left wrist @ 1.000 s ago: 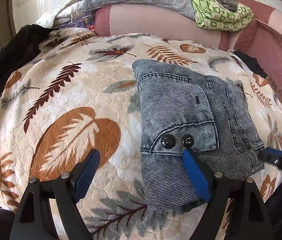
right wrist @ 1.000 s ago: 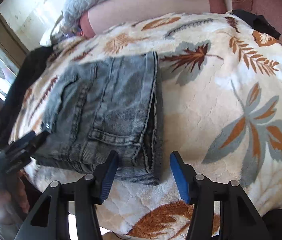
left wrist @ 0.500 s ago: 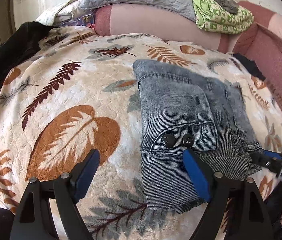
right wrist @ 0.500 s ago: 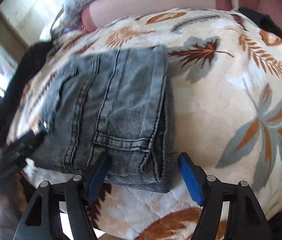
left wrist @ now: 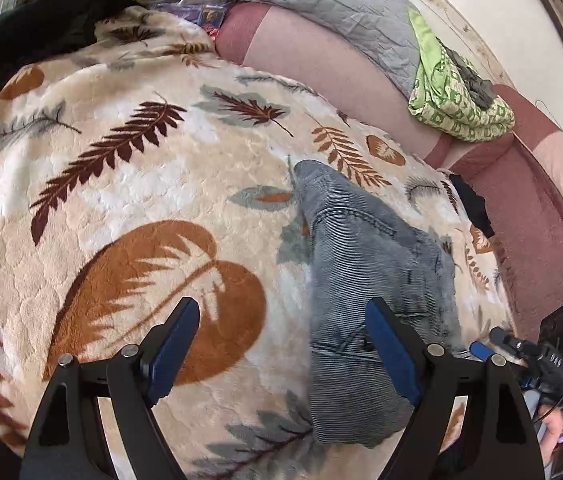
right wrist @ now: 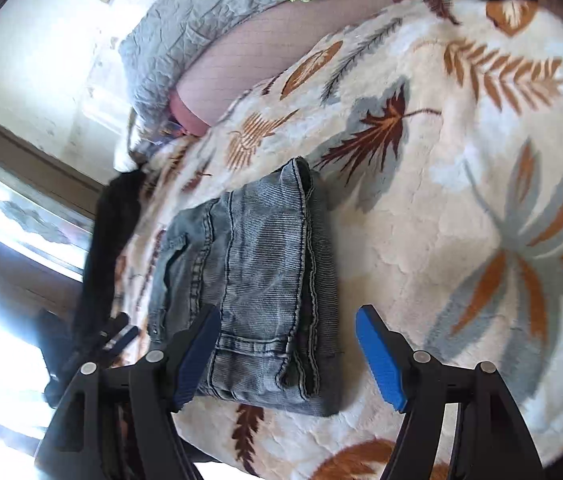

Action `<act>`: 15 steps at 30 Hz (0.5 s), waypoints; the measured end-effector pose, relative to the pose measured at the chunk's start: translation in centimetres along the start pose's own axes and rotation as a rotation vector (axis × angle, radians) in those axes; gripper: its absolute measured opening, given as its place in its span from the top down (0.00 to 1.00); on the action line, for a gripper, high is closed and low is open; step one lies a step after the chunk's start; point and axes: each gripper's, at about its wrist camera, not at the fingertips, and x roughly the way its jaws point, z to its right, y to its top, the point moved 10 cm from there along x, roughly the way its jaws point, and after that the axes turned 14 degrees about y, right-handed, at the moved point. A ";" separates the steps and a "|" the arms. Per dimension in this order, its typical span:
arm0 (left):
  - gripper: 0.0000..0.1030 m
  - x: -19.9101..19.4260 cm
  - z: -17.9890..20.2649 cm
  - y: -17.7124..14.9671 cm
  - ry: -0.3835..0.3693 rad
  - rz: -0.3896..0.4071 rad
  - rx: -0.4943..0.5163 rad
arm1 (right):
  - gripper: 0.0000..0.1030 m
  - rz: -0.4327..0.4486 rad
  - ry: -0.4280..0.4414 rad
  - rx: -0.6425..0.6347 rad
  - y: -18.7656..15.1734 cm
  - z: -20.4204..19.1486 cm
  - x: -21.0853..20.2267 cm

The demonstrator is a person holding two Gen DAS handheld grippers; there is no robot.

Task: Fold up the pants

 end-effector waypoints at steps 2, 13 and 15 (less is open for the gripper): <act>0.17 0.4 -0.3 -0.4 0.043 0.023 0.033 | 0.29 0.017 0.029 0.021 -0.4 0.9 -0.2; 0.17 0.3 0.5 -0.8 0.099 0.072 0.114 | 0.29 0.026 0.045 0.059 -0.4 1.8 0.2; 0.17 0.2 0.4 -0.8 0.103 0.083 0.118 | 0.29 0.030 0.038 0.052 -0.5 1.9 -0.1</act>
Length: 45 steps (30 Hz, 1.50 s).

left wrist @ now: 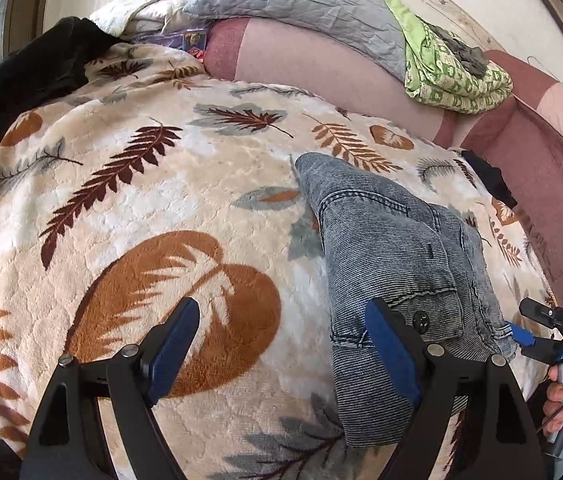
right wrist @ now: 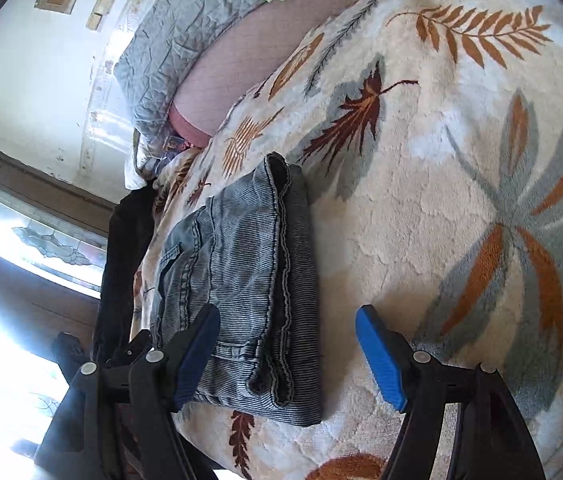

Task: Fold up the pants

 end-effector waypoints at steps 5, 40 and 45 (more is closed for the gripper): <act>0.17 -0.2 -0.3 -0.1 0.007 0.021 0.010 | 0.29 0.014 -0.060 -0.061 0.2 -0.8 -0.5; 0.17 3.7 6.7 -0.3 -0.409 -0.395 -0.163 | 0.32 -0.225 -0.040 0.144 2.6 0.8 4.8; 0.33 4.1 7.7 -0.3 -0.372 -0.411 -0.128 | 0.62 -0.306 -0.084 0.066 2.1 0.0 6.7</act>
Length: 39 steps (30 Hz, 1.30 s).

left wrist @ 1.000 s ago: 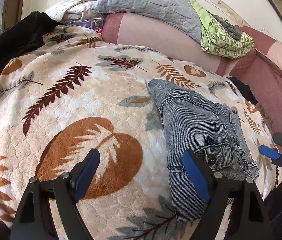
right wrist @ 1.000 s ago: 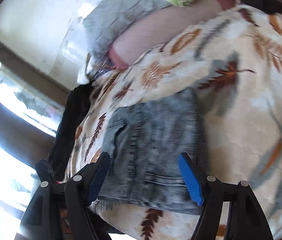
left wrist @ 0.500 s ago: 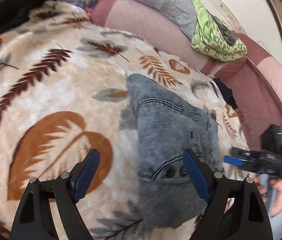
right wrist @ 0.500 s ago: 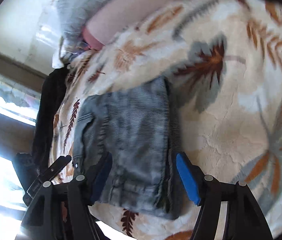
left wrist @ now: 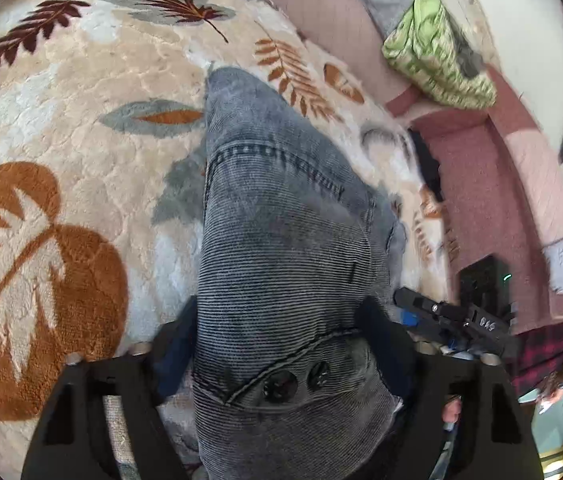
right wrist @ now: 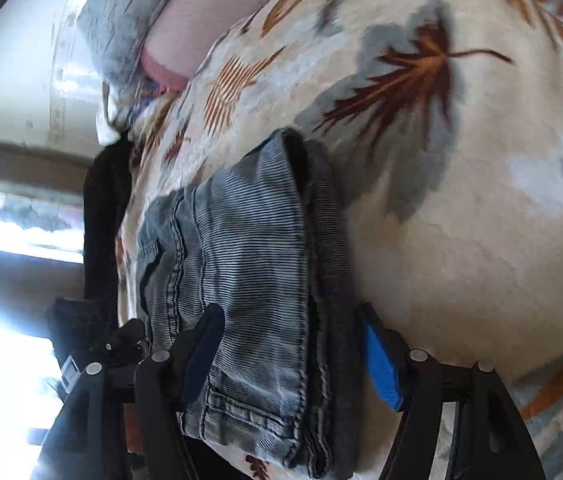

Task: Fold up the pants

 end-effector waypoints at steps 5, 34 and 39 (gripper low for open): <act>0.60 -0.6 0.9 0.0 0.112 0.046 0.085 | 0.77 0.003 -0.064 -0.062 -0.5 -1.1 -0.4; 0.73 -9.5 0.0 12.0 0.203 0.376 0.213 | 0.86 0.092 -0.066 -0.325 9.1 -16.1 1.6; 0.73 -5.8 -2.0 11.9 0.221 0.316 0.191 | 0.86 0.062 -0.088 -0.275 9.7 -12.4 4.6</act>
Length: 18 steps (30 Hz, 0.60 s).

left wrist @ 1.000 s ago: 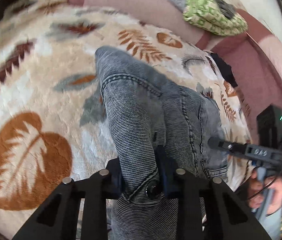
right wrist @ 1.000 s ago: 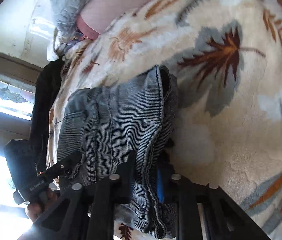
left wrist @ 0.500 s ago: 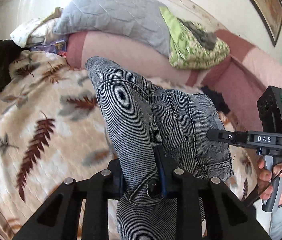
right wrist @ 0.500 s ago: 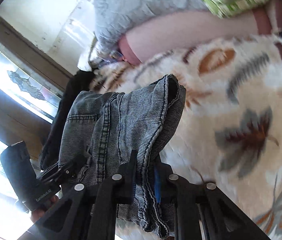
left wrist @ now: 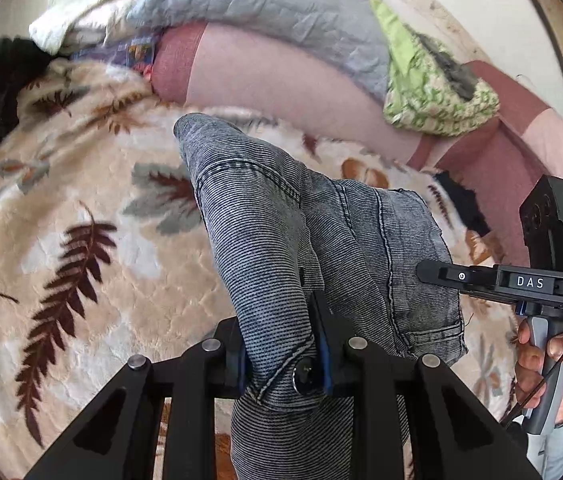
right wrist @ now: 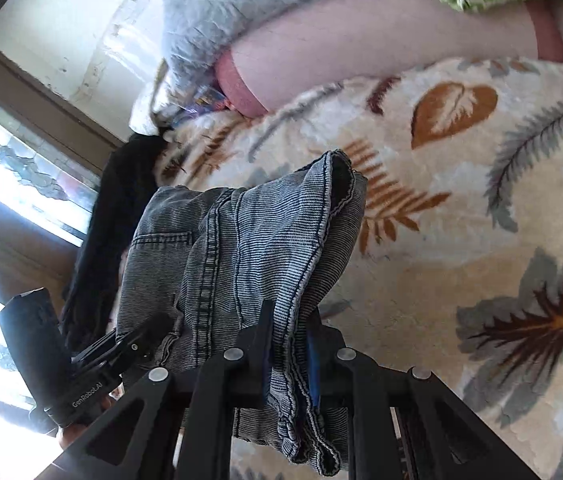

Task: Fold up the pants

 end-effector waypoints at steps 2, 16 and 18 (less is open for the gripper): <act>0.71 1.5 -0.4 -0.9 0.008 -0.034 -0.012 | 0.86 -0.027 -0.009 0.022 -0.5 1.5 1.3; 0.25 -3.6 -2.3 -2.9 0.195 0.124 0.057 | 0.66 0.006 -0.194 -0.172 -4.3 -0.3 -1.0; 0.25 -2.3 -2.4 -4.0 0.250 0.104 0.084 | 0.66 -0.039 -0.241 -0.199 -5.9 1.1 0.6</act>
